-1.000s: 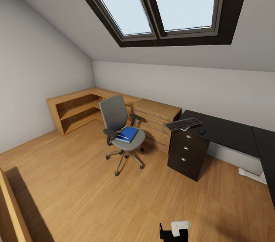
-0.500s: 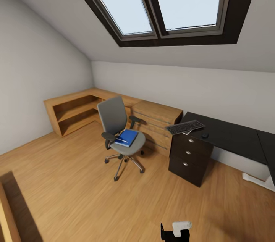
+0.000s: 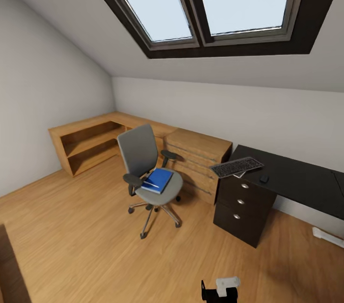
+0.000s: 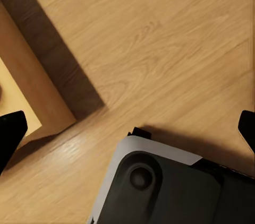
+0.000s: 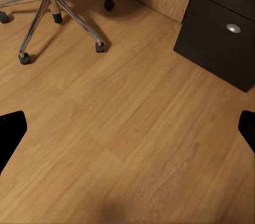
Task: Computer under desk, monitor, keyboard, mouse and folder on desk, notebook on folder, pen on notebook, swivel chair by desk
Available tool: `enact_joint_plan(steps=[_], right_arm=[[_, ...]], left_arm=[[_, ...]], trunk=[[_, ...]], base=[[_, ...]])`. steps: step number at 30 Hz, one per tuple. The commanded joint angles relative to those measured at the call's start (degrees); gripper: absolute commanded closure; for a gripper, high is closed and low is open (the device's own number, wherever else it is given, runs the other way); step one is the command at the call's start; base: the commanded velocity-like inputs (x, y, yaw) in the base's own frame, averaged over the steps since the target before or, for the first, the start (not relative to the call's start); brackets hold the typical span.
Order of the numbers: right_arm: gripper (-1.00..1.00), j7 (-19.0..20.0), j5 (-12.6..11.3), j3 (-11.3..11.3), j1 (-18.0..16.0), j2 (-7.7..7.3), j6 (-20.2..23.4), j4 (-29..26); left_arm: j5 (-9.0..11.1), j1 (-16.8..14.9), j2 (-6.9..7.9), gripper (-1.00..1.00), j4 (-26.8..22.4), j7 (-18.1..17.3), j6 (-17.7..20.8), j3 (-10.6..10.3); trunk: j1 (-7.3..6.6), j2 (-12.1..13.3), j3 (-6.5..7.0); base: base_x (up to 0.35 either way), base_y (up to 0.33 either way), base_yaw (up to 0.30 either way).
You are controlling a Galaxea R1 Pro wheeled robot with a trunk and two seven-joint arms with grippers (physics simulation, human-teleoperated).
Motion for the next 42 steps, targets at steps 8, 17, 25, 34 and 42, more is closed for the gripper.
enact_joint_plan(steps=[8, 17, 25, 34, 42], right_arm=[[-1.0, -0.1, -0.5, 0.5, -0.1, 0.03, -0.2, 0.1], [-1.0, -0.1, -0.9, 0.5, -0.1, 0.03, -0.3, 0.1], [-1.0, -0.2, -1.1, 0.5, -0.1, 0.03, -0.3, 0.1], [-1.0, -0.2, -1.1, 0.5, -0.1, 0.04, -0.3, 0.1], [-1.0, -0.2, -1.1, 0.5, -0.1, 0.03, -0.3, 0.1]], left_arm=[[0.0, 0.0, 0.05, -1.0, 0.0, 0.2, -0.1, -0.1], [0.0, 0.0, 0.06, -1.0, 0.0, 0.3, -0.1, -0.1], [0.0, 0.0, 0.06, -1.0, 0.0, 0.3, -0.1, -0.1], [0.0, 0.0, 0.06, -1.0, 0.0, 0.3, -0.2, -0.1], [0.0, 0.0, 0.06, -1.0, 0.0, 0.2, -0.3, 0.0]], trunk=[[0.07, -0.1, -0.11], [0.07, -0.1, -0.11], [0.07, -0.1, -0.11], [0.07, -0.1, -0.11], [0.07, -0.1, -0.19]], base=[[0.327, 0.0, 0.0], [0.327, 0.0, 0.0], [0.327, -0.001, 0.162], [0.265, -0.072, 0.261], [0.043, -0.022, 0.16]])
